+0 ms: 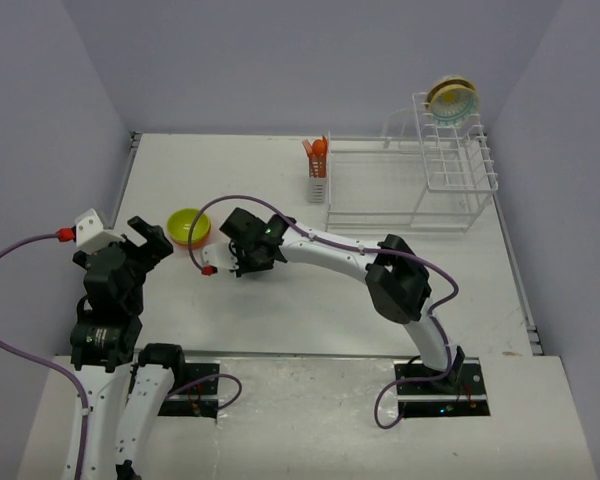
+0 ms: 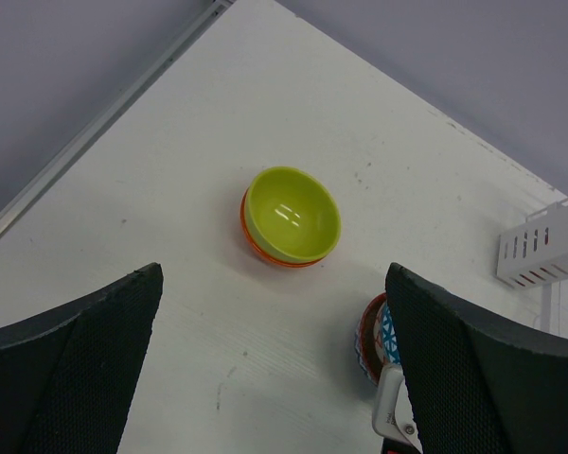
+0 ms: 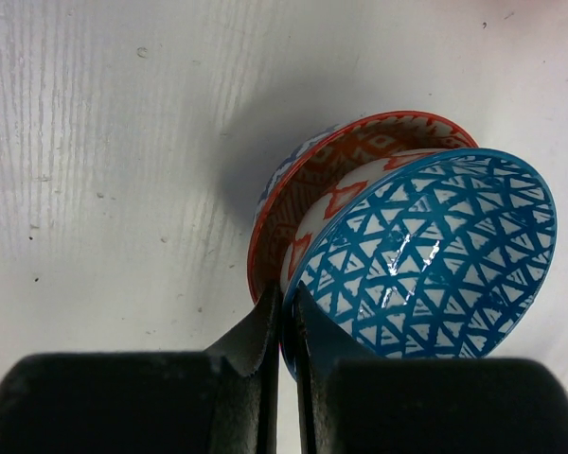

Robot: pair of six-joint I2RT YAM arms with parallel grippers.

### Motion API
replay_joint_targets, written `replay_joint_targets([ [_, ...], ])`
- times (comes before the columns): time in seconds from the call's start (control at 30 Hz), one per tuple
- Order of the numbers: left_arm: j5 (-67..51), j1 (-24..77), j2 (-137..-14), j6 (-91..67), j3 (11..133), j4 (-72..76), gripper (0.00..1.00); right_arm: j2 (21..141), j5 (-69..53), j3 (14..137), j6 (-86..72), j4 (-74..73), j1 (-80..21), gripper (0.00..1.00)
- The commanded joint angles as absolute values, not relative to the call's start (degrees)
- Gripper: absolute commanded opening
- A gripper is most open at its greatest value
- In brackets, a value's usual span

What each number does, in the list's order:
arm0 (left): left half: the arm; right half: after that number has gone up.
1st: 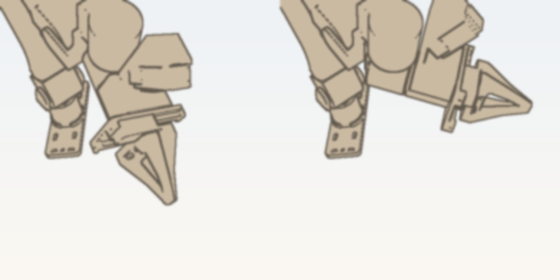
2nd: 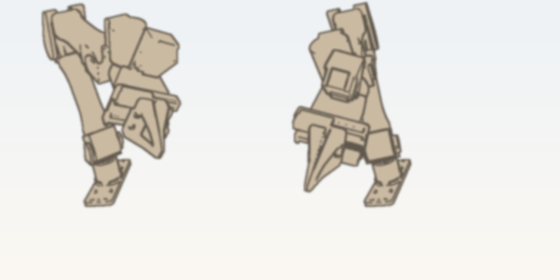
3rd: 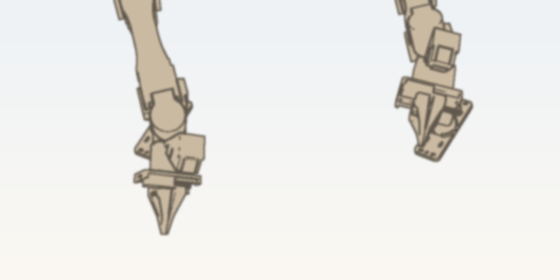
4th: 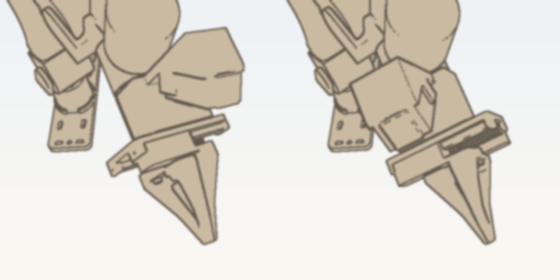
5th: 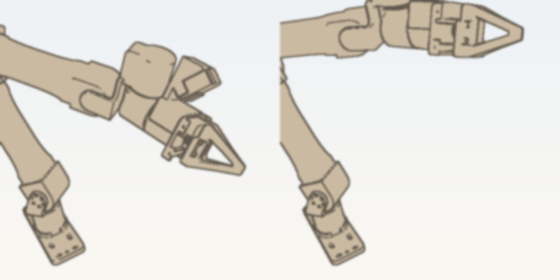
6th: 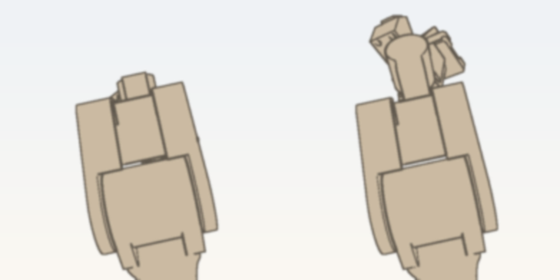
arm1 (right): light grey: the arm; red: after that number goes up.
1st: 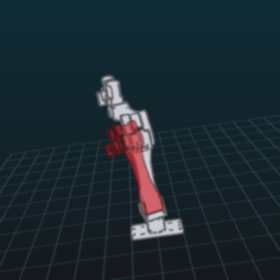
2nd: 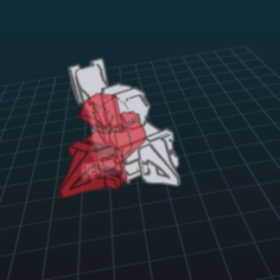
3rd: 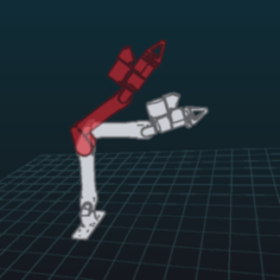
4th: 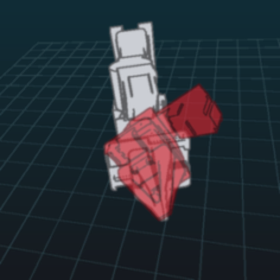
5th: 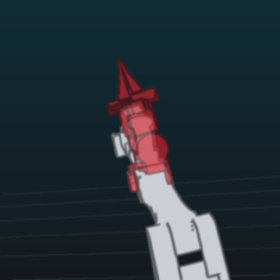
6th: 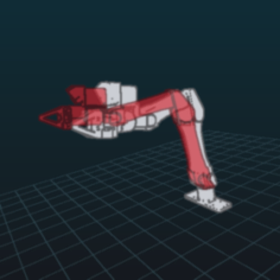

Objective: Unload the bowls from the dish rack

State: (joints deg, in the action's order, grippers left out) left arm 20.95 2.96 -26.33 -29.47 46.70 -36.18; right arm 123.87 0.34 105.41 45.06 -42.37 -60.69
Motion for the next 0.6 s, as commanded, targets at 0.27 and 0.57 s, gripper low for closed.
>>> replay_joint_targets([
  [0.27, 20.7, 2.7, -25.9, -29.7, 47.6, -35.2, 1.0, 122.2, -2.1, 105.1, 44.5, -37.6, -60.6, 0.03],
  [0.57, 20.7, 2.7, -25.9, -29.6, 47.7, -35.2, 1.0, 122.5, -0.5, 104.8, 44.3, -38.1, -60.6, 0.17],
])
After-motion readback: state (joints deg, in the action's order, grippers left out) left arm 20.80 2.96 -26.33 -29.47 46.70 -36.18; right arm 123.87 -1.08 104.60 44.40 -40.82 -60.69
